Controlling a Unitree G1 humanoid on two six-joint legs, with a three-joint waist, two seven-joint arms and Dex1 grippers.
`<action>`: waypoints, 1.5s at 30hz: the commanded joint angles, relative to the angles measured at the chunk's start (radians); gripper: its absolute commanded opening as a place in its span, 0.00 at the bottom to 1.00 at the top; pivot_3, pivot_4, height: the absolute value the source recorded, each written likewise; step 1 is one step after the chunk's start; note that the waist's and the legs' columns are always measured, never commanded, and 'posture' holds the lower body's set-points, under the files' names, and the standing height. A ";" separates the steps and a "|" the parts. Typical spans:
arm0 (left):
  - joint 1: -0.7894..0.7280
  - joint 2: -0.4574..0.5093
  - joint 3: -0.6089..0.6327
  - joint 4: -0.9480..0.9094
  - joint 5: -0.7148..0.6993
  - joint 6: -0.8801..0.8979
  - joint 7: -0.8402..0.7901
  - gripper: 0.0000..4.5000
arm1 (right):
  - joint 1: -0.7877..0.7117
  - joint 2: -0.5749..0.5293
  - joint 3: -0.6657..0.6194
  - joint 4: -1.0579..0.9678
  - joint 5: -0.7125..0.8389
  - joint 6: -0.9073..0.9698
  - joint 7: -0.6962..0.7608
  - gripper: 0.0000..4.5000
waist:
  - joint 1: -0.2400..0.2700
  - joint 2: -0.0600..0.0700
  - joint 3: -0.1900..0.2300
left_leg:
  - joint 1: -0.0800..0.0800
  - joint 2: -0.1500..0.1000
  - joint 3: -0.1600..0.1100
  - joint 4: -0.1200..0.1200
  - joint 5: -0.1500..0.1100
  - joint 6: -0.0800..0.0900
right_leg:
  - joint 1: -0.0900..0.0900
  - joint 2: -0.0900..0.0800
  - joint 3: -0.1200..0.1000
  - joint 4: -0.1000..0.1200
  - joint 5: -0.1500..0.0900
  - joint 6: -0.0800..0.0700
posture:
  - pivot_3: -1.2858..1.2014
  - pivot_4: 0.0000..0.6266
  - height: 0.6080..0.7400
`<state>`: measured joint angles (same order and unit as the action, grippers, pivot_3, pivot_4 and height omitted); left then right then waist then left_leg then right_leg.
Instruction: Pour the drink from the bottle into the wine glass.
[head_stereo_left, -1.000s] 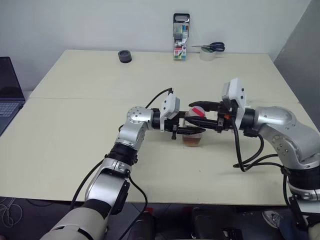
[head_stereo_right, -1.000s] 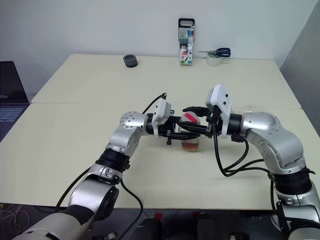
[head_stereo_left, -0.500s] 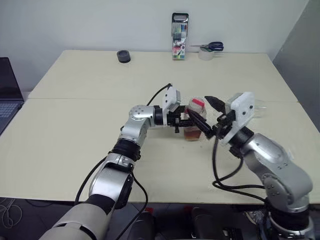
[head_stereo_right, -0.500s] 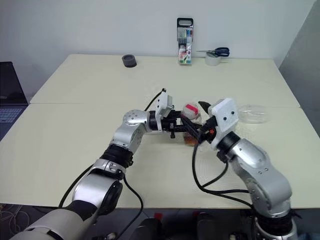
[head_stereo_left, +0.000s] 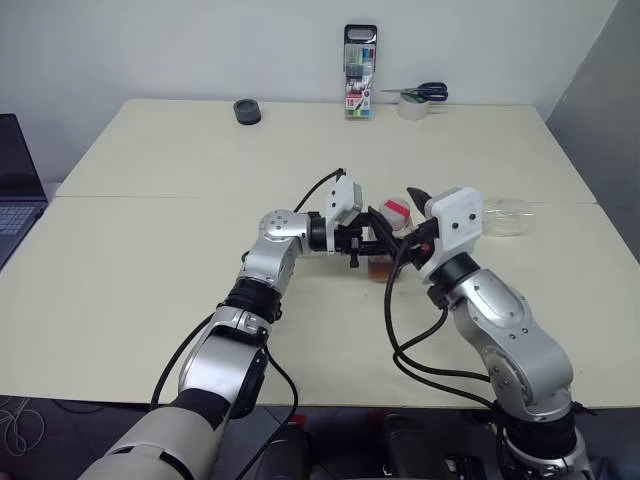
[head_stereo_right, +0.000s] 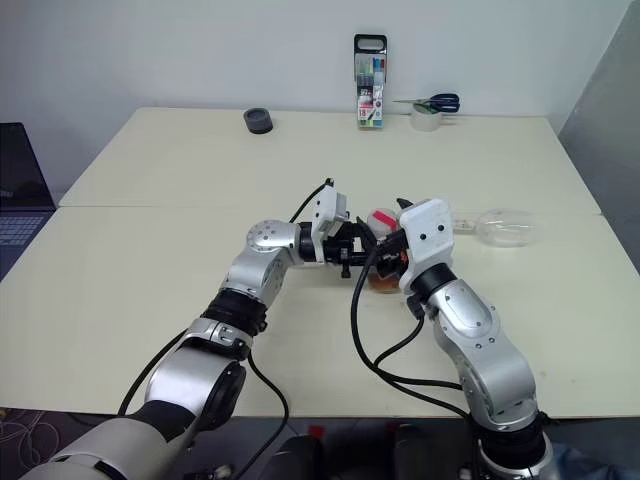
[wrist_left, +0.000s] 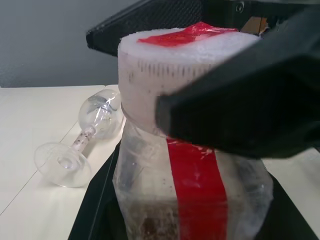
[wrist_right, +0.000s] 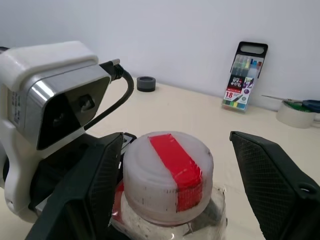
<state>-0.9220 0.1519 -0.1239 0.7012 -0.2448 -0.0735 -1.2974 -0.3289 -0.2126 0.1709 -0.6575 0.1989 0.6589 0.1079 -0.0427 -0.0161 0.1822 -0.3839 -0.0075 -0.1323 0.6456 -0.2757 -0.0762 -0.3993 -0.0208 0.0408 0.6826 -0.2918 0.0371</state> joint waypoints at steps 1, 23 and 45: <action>-0.004 0.000 0.002 -0.052 -0.003 -0.015 0.002 0.39 | -0.010 0.016 0.008 -0.015 -0.012 -0.032 0.008 0.72 | 0.000 0.000 0.000 | 0.000 0.000 0.000 0.000 0.000 0.000 | 0.000 0.000 0.000 0.000 0.000 0.000 | 0.52 0.24 1.00; 0.000 0.021 0.004 -0.066 -0.007 -0.008 -0.050 0.39 | -0.316 -0.372 -0.077 0.275 0.361 0.022 0.792 0.49 | -0.008 0.000 0.000 | 0.000 0.000 0.000 0.000 -0.001 0.003 | 0.001 -0.001 0.000 -0.001 0.000 0.000 | 0.52 0.24 1.00; -0.071 -0.006 0.013 0.048 0.015 -0.031 -0.026 0.39 | -0.022 0.011 0.004 -0.103 -0.010 0.079 -0.049 1.00 | -0.014 0.000 0.000 | -0.001 0.000 0.002 0.002 0.001 0.000 | -0.005 0.000 0.002 0.008 0.000 0.000 | 0.52 0.24 1.00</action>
<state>-0.9558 0.1524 -0.1197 0.7601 -0.2237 -0.0783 -1.3208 -0.3310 -0.2136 0.1660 -0.7382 0.2193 0.7695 0.0871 -0.0563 -0.0158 0.1821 -0.3853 -0.0078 -0.1308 0.6473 -0.2749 -0.0764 -0.4045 -0.0207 0.0428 0.6903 -0.2916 0.0372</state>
